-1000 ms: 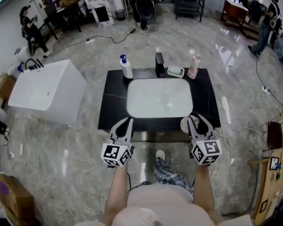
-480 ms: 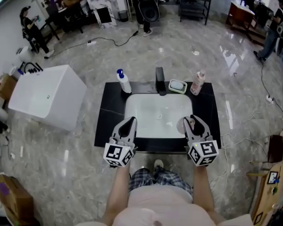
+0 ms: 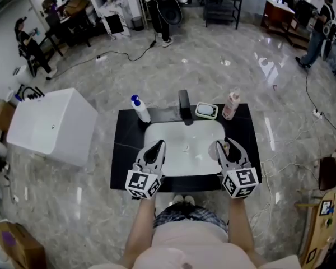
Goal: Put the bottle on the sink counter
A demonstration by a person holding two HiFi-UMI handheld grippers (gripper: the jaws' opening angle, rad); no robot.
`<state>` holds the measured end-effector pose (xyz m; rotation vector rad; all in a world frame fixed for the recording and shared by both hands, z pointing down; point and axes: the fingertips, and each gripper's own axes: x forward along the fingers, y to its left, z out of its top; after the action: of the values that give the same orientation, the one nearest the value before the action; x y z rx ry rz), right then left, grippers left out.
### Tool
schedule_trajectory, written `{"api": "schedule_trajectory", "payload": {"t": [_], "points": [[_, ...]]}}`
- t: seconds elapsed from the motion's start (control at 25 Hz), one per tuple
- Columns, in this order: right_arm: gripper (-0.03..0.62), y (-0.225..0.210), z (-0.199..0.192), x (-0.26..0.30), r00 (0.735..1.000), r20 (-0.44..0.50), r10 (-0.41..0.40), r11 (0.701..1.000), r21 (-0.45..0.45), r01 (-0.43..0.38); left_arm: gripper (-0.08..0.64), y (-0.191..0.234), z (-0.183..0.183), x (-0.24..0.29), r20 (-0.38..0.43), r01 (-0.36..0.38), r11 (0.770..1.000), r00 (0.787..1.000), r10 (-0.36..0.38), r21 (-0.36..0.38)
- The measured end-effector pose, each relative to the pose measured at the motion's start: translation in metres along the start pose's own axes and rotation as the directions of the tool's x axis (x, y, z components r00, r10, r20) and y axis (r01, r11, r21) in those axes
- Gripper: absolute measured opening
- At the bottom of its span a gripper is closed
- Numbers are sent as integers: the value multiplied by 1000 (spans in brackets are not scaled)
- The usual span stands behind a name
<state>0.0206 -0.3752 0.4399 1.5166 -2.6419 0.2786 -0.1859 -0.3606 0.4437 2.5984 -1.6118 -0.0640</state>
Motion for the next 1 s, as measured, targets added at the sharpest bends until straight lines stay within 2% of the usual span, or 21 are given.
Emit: {"api": "schedule_trajectory", "payload": {"t": [0.32, 0.48, 0.6, 0.76, 1.0], "points": [[140, -33, -1, -8, 995, 16, -100, 995, 6, 100, 28, -29, -15, 41, -22, 123, 992, 992, -123, -12], [140, -67, -6, -27, 981, 16, -191, 982, 6, 191, 28, -69, -19, 81, -37, 238, 971, 971, -237, 18], [140, -96, -12, -47, 963, 14, -269, 963, 9, 269, 28, -111, -26, 113, -53, 349, 937, 936, -347, 27], [140, -134, -23, -77, 931, 2, -365, 931, -3, 365, 28, -176, -36, 150, -62, 485, 874, 874, -482, 28], [140, -184, -66, -118, 877, -48, -478, 878, -12, 478, 28, -264, -89, 187, -123, 615, 788, 782, -611, -1]]}}
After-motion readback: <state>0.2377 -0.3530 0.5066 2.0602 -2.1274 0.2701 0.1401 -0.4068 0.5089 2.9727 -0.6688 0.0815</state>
